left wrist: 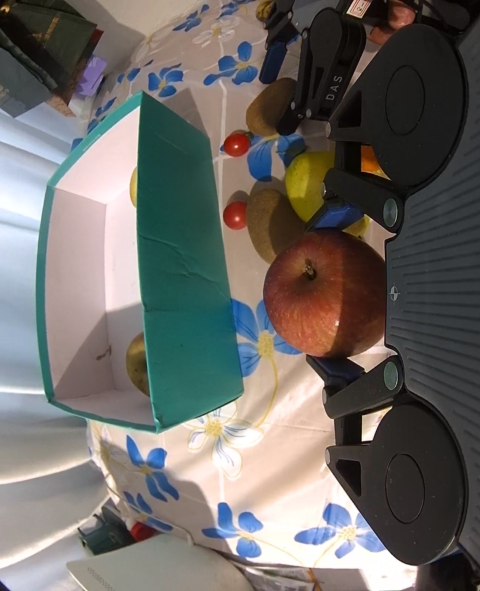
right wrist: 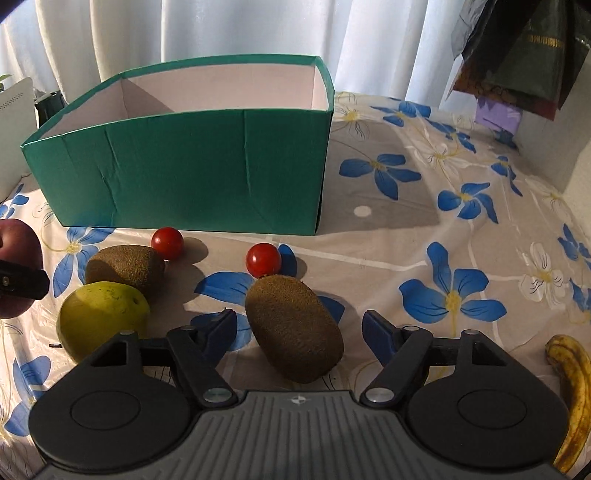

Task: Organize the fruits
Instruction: 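Close the right gripper on the brown kiwi while the left gripper lifts the red apple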

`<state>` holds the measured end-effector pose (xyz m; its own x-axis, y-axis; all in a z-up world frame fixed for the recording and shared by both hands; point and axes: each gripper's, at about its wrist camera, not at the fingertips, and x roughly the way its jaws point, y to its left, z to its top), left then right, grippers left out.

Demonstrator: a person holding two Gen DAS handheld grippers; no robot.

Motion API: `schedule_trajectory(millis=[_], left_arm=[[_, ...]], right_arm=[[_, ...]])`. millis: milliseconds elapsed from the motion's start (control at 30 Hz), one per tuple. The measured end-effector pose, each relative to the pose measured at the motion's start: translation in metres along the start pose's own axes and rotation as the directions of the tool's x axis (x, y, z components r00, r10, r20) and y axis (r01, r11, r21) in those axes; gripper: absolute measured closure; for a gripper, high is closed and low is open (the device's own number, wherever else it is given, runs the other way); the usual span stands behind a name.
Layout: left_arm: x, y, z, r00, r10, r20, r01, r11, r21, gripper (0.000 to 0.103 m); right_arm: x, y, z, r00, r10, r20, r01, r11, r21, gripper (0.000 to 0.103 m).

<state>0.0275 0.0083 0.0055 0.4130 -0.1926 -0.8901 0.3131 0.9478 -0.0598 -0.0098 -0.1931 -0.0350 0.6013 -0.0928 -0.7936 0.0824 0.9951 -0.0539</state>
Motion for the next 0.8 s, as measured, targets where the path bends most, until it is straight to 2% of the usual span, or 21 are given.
schedule_trajectory(millis=[133,567,800], left_arm=[[0.0,0.007,0.002,1.0,-0.001,0.007,0.001,1.0,-0.001,0.031],[0.002,0.009,0.003,1.0,-0.003,-0.005,0.003,1.0,0.007,0.031],[-0.011,0.006,0.011,0.999,0.017,0.032,-0.018,1.0,0.022,0.031]], right_arm=[[0.009,0.002,0.002,0.999,0.008,-0.035,-0.008,1.0,0.016,0.044],[0.012,0.005,0.003,0.999,-0.019,-0.035,0.019,1.0,0.022,0.048],[-0.017,0.004,0.009,0.999,-0.019,0.045,0.017,0.999,0.051,0.049]])
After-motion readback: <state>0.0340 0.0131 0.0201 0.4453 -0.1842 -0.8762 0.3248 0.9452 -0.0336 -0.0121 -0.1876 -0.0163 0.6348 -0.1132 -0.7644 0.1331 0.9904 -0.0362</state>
